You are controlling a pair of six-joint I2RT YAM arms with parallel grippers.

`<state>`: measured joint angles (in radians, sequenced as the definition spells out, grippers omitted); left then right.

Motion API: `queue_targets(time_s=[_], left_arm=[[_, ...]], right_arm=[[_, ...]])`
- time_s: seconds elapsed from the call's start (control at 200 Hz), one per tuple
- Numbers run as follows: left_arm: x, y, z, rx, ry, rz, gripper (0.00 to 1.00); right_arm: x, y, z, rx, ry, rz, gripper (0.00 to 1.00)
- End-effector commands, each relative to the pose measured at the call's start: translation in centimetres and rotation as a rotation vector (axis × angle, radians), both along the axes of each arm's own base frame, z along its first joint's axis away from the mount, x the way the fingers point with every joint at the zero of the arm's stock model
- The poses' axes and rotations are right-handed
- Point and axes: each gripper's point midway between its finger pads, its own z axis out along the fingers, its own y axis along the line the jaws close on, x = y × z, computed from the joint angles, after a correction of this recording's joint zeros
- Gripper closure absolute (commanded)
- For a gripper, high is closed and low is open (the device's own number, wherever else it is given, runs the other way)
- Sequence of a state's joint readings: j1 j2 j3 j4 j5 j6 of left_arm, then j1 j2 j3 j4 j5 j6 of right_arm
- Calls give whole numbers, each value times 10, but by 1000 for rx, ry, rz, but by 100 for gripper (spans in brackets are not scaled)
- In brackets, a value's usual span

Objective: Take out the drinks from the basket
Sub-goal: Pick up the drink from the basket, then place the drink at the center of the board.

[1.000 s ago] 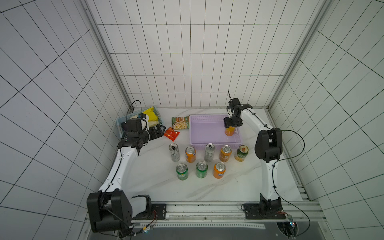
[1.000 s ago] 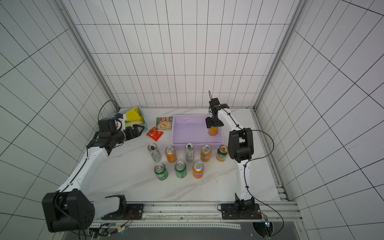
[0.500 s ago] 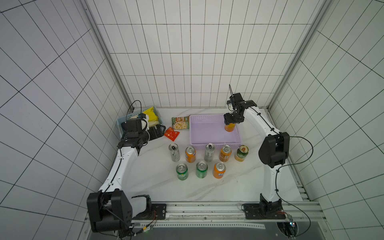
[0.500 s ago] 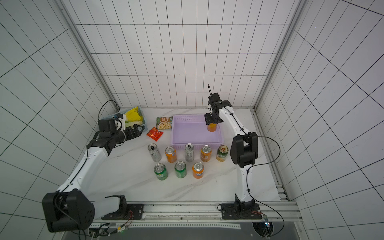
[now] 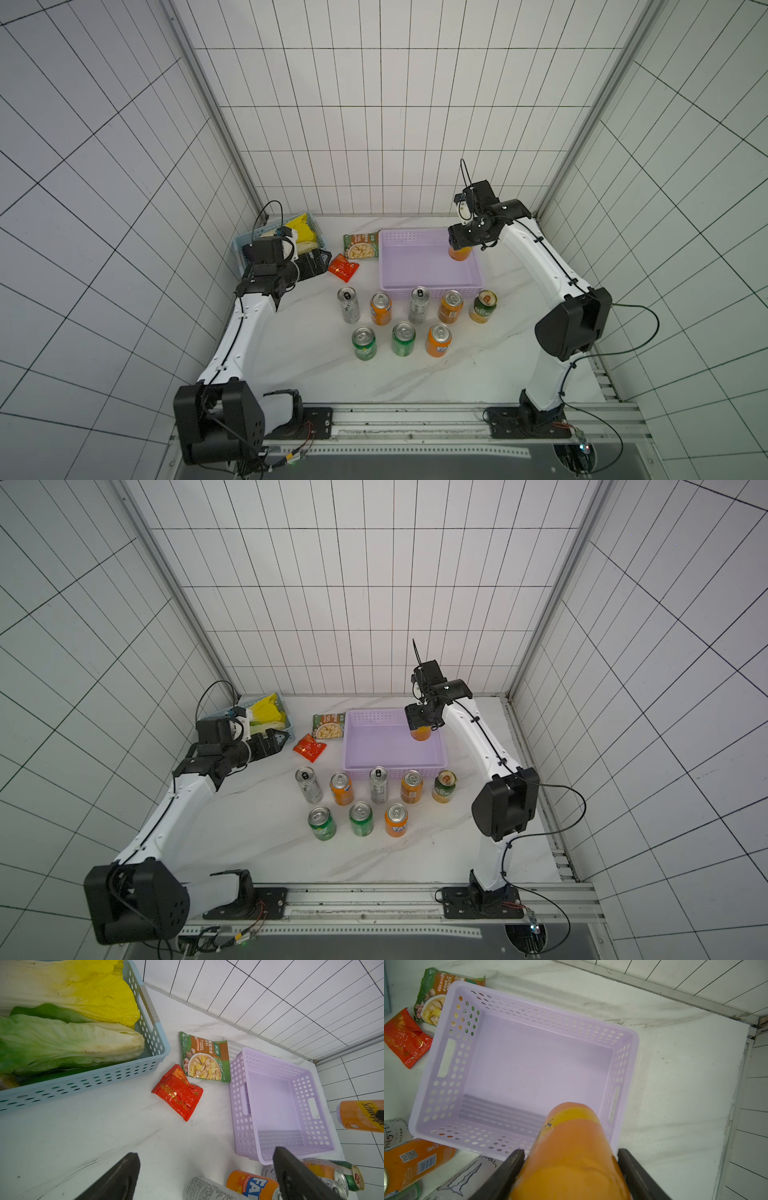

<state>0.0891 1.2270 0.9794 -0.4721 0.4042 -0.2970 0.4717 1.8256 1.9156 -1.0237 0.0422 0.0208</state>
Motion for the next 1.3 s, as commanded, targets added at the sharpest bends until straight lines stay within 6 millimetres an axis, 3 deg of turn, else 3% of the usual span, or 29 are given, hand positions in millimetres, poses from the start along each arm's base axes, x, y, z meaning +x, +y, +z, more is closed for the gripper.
queue_targets(time_s=[0.0, 0.33, 0.675, 0.945, 1.294], left_arm=[[3, 0, 10, -3, -31, -7, 2], [2, 0, 11, -8, -33, -9, 2], [2, 0, 12, -10, -34, -8, 2], [2, 1, 11, -6, -33, -7, 2], [3, 2, 10, -6, -29, -4, 2]], right_arm=[[-21, -3, 25, 5, -54, -1, 32], [-74, -3, 41, 10, -66, 34, 32], [-128, -13, 43, 25, -48, 41, 32], [-171, -23, 27, 44, 16, 39, 32], [-199, -40, 12, 52, 54, -2, 33]])
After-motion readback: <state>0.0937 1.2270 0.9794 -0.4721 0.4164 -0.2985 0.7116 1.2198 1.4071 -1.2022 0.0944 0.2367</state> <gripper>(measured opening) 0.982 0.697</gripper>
